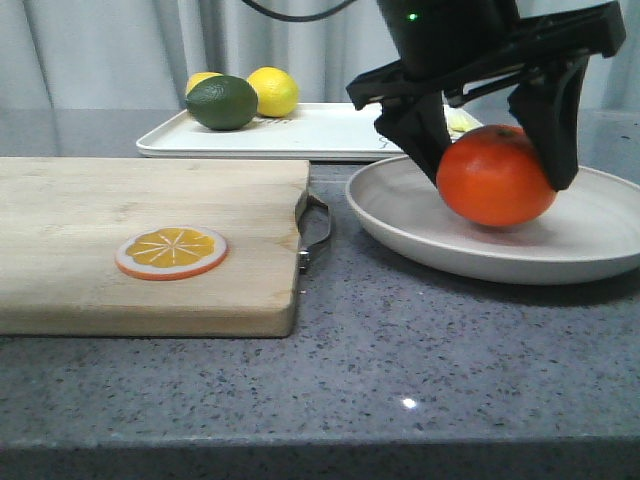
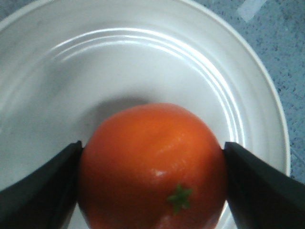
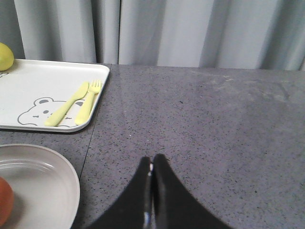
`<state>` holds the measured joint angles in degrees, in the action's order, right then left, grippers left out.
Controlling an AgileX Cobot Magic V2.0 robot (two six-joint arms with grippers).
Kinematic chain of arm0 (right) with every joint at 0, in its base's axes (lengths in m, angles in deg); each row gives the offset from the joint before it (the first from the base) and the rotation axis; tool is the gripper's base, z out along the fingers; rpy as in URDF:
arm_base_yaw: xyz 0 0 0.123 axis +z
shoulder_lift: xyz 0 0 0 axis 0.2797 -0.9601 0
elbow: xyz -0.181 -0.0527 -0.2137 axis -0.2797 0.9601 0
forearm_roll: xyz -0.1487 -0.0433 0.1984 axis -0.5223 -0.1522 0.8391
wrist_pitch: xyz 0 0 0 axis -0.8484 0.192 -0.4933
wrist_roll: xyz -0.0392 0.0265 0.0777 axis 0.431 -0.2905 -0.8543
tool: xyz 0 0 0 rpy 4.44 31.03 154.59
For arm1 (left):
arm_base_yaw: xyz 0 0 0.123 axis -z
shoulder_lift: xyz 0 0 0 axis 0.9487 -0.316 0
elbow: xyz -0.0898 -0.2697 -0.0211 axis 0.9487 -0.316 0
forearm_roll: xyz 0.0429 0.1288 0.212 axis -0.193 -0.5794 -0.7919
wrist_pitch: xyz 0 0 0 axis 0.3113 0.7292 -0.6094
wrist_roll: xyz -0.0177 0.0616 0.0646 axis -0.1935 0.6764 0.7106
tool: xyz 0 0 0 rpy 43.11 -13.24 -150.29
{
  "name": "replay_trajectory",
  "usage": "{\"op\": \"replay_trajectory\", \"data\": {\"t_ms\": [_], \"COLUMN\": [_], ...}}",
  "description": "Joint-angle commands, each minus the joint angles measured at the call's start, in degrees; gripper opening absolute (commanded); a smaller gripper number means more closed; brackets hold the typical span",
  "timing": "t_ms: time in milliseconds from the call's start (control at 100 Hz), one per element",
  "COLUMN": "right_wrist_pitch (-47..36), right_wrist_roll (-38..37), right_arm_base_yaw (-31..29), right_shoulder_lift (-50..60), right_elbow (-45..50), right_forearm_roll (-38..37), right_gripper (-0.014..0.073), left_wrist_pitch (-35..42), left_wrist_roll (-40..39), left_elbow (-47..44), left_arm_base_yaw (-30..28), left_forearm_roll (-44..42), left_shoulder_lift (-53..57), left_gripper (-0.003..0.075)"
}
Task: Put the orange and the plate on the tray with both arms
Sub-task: 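Lift the orange with the left gripper and carry it over the white plate, then lower the orange onto the plate and open the left gripper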
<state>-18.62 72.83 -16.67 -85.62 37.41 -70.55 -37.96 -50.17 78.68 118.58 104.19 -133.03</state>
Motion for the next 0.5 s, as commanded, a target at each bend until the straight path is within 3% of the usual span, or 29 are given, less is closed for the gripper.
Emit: {"op": "replay_trajectory", "data": {"t_ms": [0, 290, 490], "right_wrist_pitch": [-3.8, -3.8, -3.8], "right_wrist_roll": [0.3, 0.3, 0.3], "right_arm_base_yaw": [-0.2, -0.2, -0.2], "right_shoulder_lift": [-0.4, -0.4, -0.4], "right_elbow": [-2.1, -2.1, -2.1], "right_forearm_roll": [0.0, 0.0, 0.0], "right_gripper": [-0.0056, -0.0056, -0.0056], "left_wrist_pitch": [2.2, 2.5, 3.0], "left_wrist_roll": [0.2, 0.2, 0.2], "left_elbow": [2.0, 2.0, 2.0], "left_arm_base_yaw": [0.4, 0.4, 0.4], "left_forearm_roll": [1.6, -0.4, -0.4], "left_shoulder_lift": [3.3, 2.8, 2.8], "left_gripper": [0.0316, 0.0333, 0.0551]}}
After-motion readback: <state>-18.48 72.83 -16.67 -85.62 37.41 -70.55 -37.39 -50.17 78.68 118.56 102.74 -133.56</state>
